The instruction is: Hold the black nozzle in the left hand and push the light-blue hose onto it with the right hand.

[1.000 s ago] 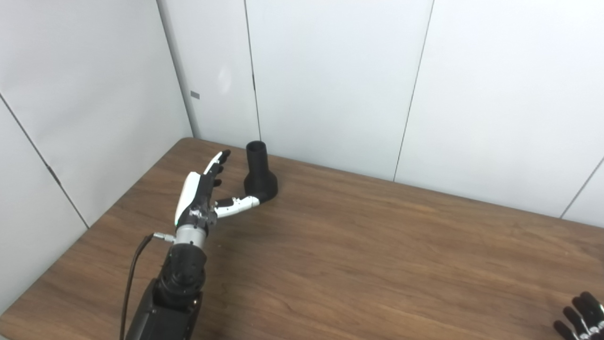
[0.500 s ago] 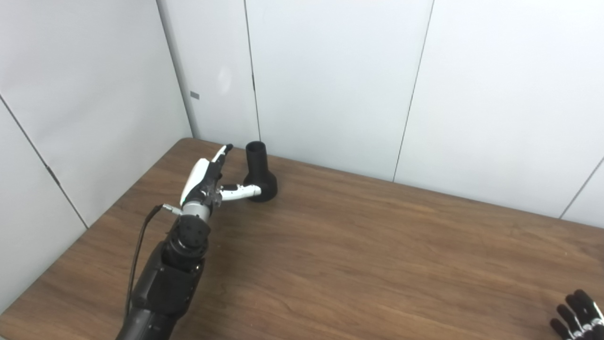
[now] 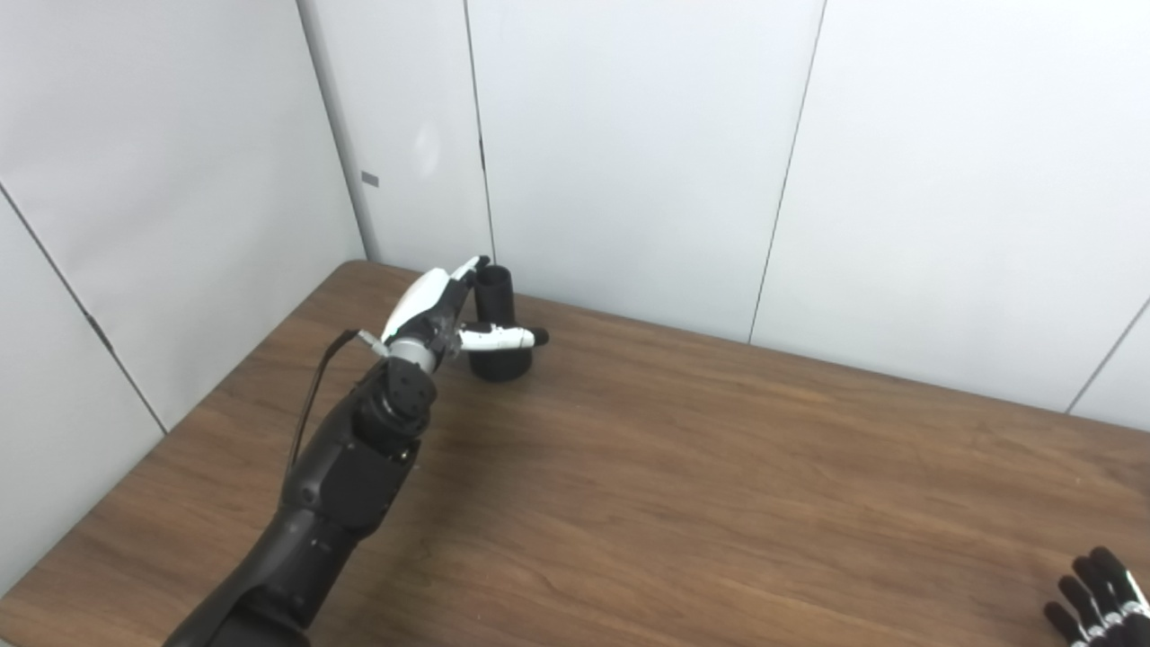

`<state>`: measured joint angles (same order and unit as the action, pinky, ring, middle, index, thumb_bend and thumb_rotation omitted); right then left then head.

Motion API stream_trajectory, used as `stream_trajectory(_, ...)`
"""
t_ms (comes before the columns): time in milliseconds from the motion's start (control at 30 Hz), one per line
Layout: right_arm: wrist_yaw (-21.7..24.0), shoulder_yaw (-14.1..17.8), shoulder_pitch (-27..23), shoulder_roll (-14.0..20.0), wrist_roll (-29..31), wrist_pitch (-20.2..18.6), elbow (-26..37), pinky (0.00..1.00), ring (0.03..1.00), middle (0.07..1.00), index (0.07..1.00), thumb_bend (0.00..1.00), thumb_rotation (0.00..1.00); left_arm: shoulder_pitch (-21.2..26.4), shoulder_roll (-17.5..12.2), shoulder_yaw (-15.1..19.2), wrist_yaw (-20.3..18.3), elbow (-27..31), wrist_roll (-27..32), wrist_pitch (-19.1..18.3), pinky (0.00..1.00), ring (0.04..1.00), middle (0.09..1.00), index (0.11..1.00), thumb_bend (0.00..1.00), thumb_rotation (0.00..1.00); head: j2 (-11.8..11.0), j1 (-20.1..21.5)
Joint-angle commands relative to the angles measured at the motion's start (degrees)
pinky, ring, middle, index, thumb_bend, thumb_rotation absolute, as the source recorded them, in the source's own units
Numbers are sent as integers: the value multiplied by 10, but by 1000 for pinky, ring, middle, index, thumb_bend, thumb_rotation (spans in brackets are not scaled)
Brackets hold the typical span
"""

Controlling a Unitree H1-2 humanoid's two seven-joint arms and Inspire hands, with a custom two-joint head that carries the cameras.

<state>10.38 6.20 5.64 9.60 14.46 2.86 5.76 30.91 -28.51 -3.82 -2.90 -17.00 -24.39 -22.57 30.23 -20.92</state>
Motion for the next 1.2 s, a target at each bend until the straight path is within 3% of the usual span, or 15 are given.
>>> stream_trajectory(0,0,-2,2,-2,-1,7,14,942,972,969,965,774,988,38,-15,3,12,-1,-14,-8,965,1000,978,957,1000,436,0,0)
stream_trajectory(267,-7,-7,6,-2,-8,2,26,920,967,960,961,762,1000,67,0,-6,18,-68,-20,-38,980,979,962,954,1000,426,3,4)
stream_trajectory(400,-12,-8,7,-2,-8,-6,35,911,961,953,960,756,1000,68,6,2,35,-94,-13,-31,946,960,953,942,996,399,3,3)
stream_trajectory(633,-8,-10,8,1,-7,0,32,919,973,965,967,739,1000,64,13,22,47,-112,10,-20,993,985,963,949,940,340,6,3)
stream_trajectory(900,-8,-11,9,2,-9,0,40,923,971,961,970,710,1000,59,11,5,60,-102,1,-10,818,866,860,850,963,369,11,5)
stream_trajectory(1167,-12,-9,13,1,-8,-17,56,941,970,957,971,692,1000,58,14,-11,21,-47,-2,-33,820,851,838,842,982,383,17,8)
